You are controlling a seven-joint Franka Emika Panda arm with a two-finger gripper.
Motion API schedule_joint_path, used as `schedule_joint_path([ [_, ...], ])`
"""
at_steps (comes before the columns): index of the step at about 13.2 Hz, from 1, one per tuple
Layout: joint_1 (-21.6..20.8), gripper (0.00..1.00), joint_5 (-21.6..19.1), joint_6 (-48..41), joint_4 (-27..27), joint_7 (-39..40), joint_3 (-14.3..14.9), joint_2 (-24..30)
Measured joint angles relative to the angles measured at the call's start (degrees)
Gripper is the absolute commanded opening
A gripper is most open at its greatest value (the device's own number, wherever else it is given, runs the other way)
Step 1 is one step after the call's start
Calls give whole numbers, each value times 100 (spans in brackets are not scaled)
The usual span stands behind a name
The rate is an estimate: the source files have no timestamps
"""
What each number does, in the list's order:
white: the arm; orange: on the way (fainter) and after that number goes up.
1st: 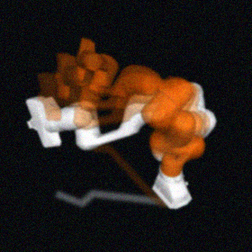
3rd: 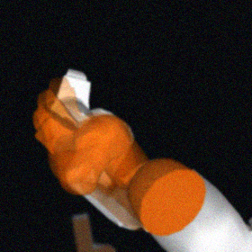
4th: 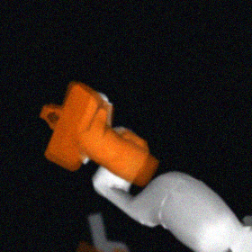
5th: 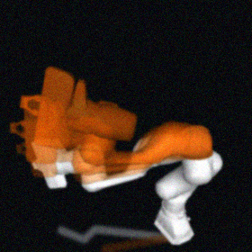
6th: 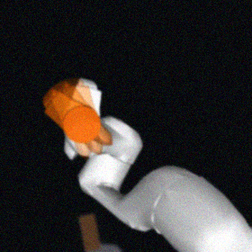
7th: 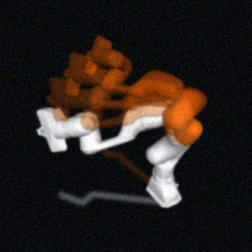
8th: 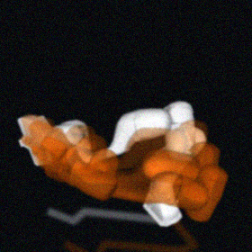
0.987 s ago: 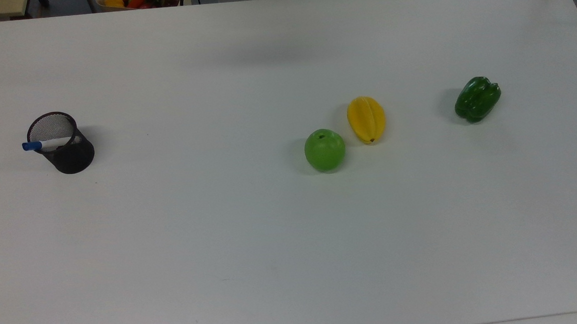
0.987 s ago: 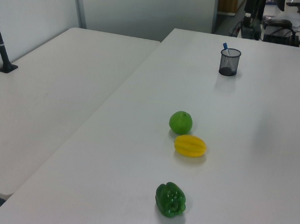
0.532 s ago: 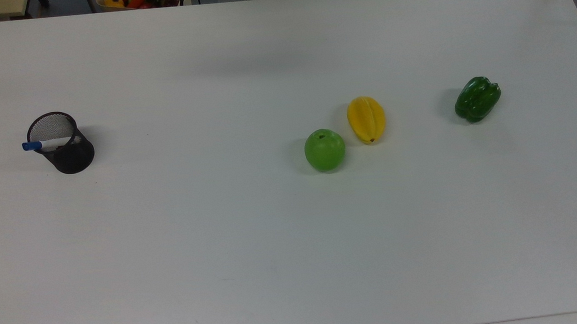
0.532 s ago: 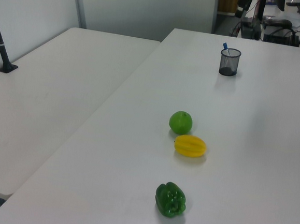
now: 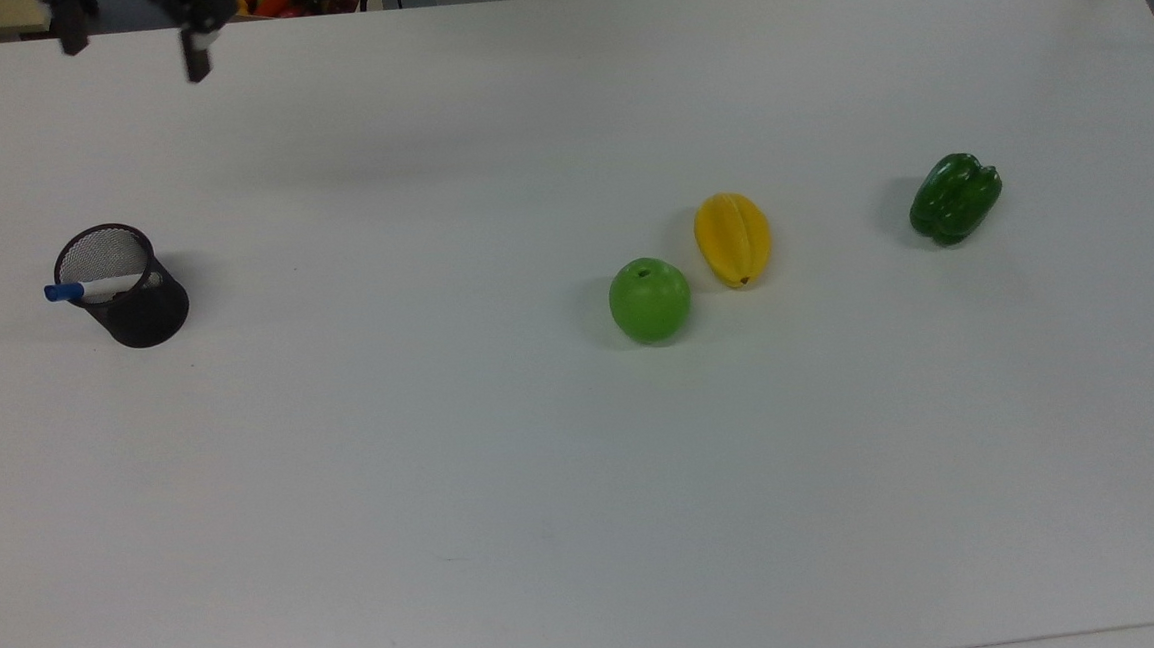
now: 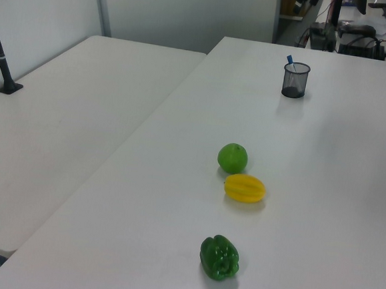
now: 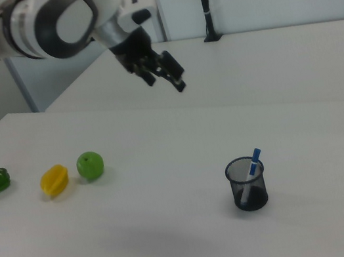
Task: Take marker pen
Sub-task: 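Move the open gripper over the black mesh pen cup and lower it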
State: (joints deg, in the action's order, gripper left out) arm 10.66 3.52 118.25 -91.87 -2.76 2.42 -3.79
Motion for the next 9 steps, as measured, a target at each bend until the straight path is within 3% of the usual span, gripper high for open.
schedule_joint_path([
  [3, 36, 100, 32, 914, -100, -716, 344, -482],
  [9, 63, 100, 32, 1979, -203, -905, 711, -1262],
])
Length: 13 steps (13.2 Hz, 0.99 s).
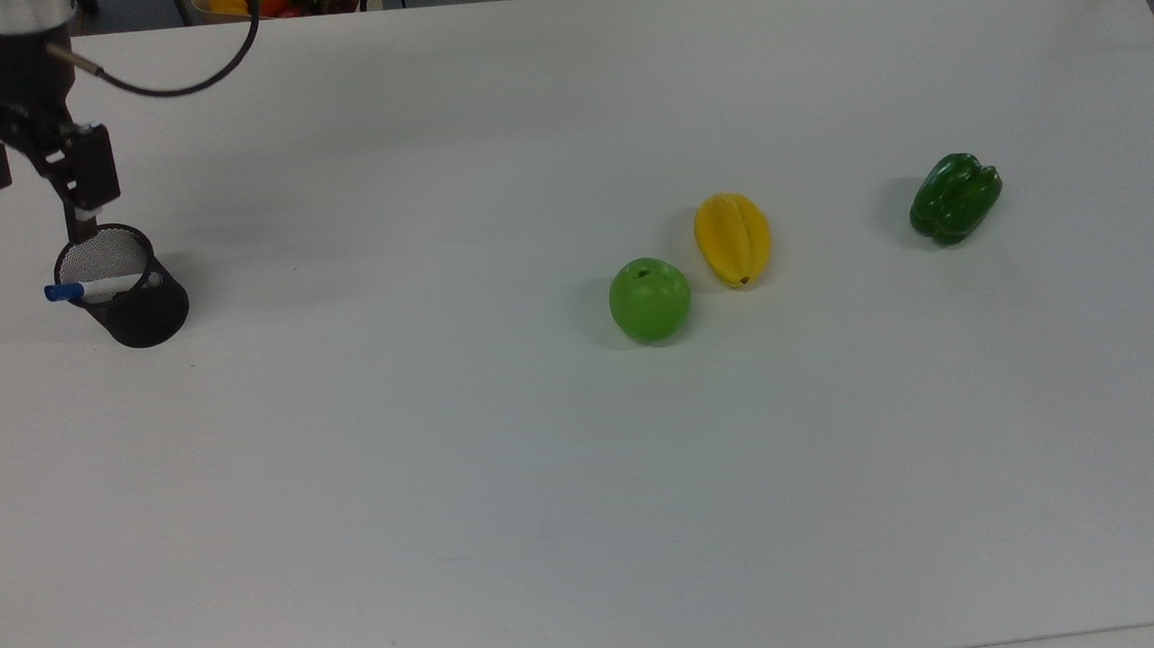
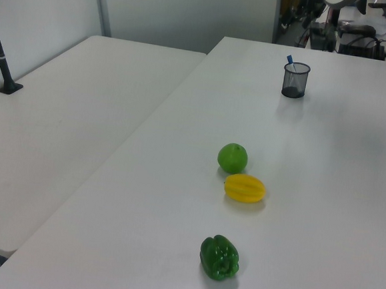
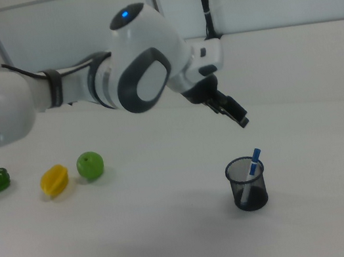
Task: Take marker pen
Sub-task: 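Move the open gripper over the black mesh pen cup and lower it, then close the gripper on the blue-capped white marker in the cup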
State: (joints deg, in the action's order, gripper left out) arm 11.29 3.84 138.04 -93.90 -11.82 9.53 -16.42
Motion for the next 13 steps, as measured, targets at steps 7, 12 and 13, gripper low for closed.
schedule_joint_path([
  [7, 203, 88, 136, 592, -11, -5, 19, -662],
  [12, 248, 70, 248, 948, -11, -14, 20, -1014],
  [13, 248, 64, 283, 954, -11, -14, 20, -1025],
])
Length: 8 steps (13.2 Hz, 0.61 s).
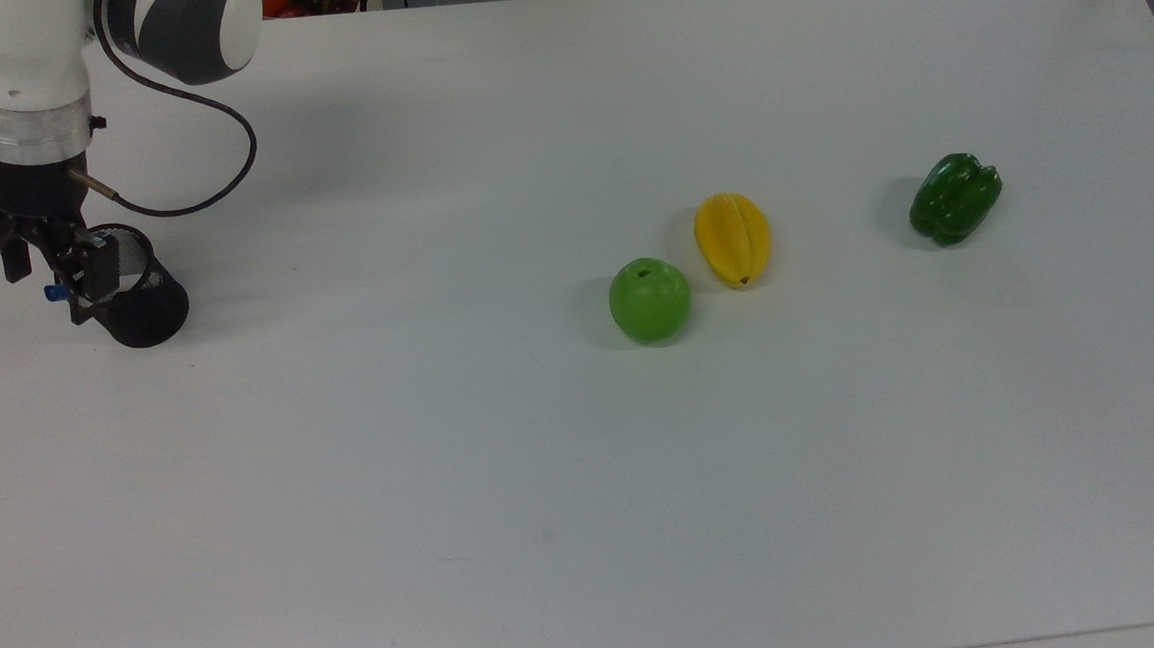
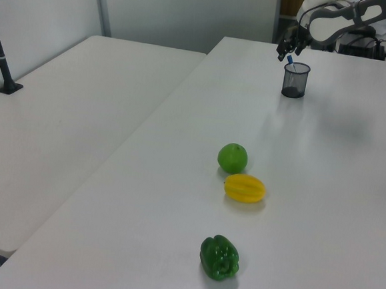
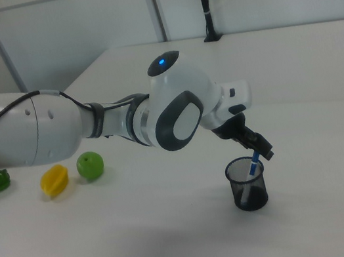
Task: Take marker pen
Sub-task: 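Close the gripper on the blue-capped white marker in the cup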
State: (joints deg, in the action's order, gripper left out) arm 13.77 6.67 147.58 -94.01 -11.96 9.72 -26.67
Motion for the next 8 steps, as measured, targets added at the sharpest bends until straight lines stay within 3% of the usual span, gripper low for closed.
schedule_joint_path([
  [2, 0, 51, 26, 0, 0, -1, 0, -1],
  [4, 0, 48, 30, 0, 0, -1, 0, -3],
  [6, 0, 38, 65, 0, -2, -2, 0, -10],
  [8, 0, 18, 75, 0, -10, -2, 0, -23],
])
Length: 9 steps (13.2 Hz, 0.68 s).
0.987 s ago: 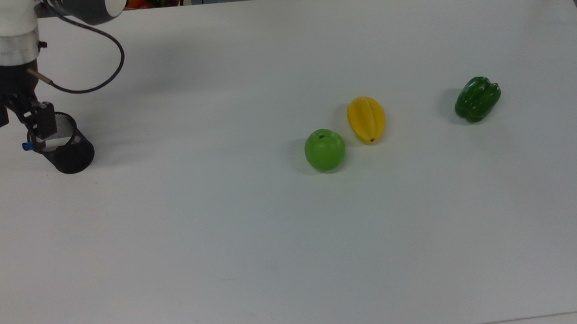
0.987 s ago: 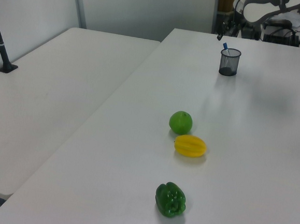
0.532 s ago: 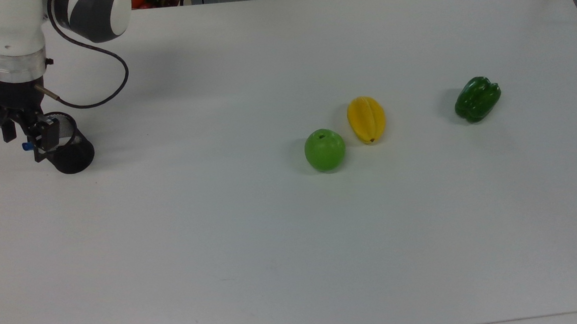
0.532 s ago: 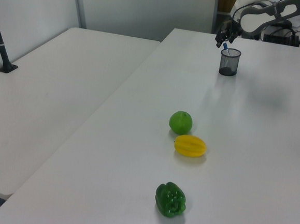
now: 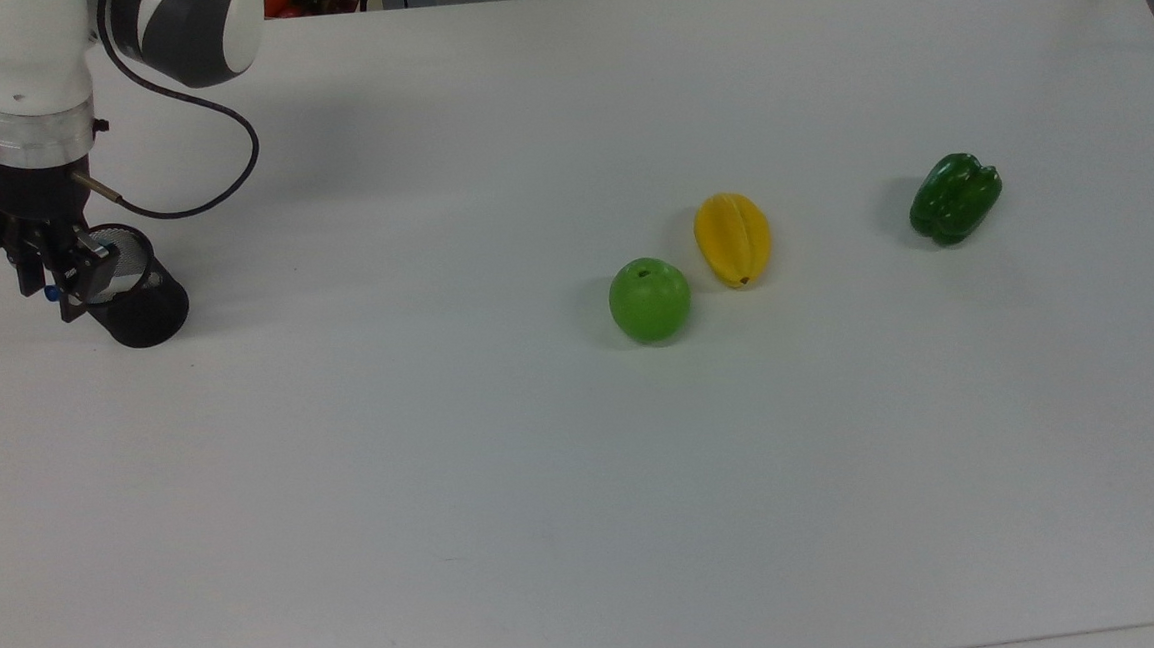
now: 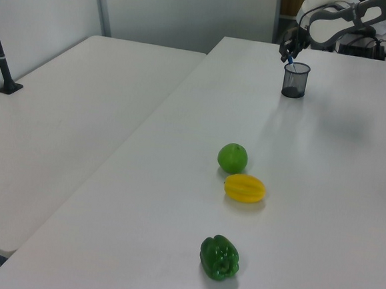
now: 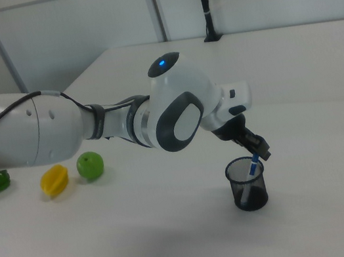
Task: Take marker pen
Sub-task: 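Close the gripper on the blue-capped white marker in the cup, then lift the marker up out of the pen cup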
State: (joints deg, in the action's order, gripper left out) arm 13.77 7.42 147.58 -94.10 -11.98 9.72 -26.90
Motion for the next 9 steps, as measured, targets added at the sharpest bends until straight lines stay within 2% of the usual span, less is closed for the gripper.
schedule_joint_path([
  [1, 0, 5, 1, 0, -2, 0, 0, -8],
  [2, 0, 0, 1, 0, -5, 0, 0, -15],
  [9, 0, 0, 65, 1, -9, -1, -4, -22],
])
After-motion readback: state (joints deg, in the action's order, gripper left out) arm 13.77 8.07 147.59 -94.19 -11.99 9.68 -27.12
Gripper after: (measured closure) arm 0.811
